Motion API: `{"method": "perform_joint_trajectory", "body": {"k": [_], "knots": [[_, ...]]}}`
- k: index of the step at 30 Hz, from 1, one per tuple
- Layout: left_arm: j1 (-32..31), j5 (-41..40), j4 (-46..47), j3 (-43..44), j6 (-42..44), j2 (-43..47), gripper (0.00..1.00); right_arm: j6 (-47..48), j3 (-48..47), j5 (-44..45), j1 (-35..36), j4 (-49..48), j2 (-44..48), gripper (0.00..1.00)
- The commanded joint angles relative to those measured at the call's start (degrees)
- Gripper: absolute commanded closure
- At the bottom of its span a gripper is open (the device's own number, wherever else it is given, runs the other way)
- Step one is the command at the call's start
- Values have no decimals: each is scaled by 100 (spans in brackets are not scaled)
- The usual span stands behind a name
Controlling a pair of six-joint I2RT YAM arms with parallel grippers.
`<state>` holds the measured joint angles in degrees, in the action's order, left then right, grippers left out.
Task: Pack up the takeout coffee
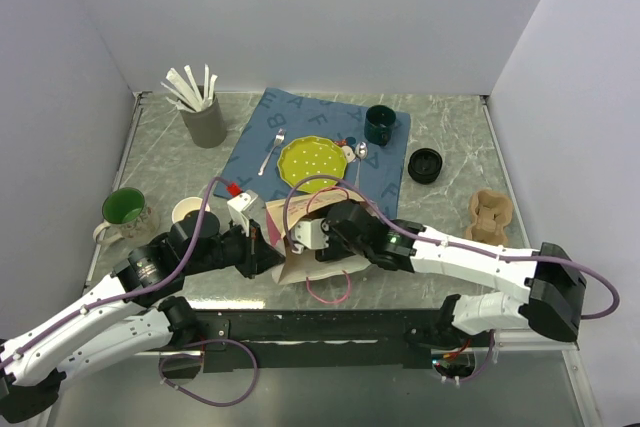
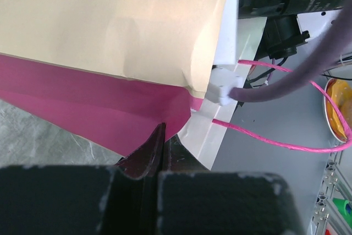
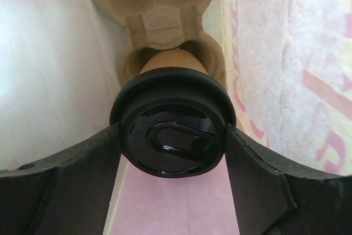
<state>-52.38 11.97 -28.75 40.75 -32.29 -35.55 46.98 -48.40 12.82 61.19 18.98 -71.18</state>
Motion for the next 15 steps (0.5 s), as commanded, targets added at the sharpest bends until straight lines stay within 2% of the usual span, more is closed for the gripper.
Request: {"method": "perform_joint_trajectory", "body": {"k": [1,15], "knots": [[-18,60,28,38,-40,48,99,-338,-2,89,-81,-421,-194,56],[-9,69,-87,3,-145,110,99,-1015,235,414,-169,-1204,-581,56]]}}
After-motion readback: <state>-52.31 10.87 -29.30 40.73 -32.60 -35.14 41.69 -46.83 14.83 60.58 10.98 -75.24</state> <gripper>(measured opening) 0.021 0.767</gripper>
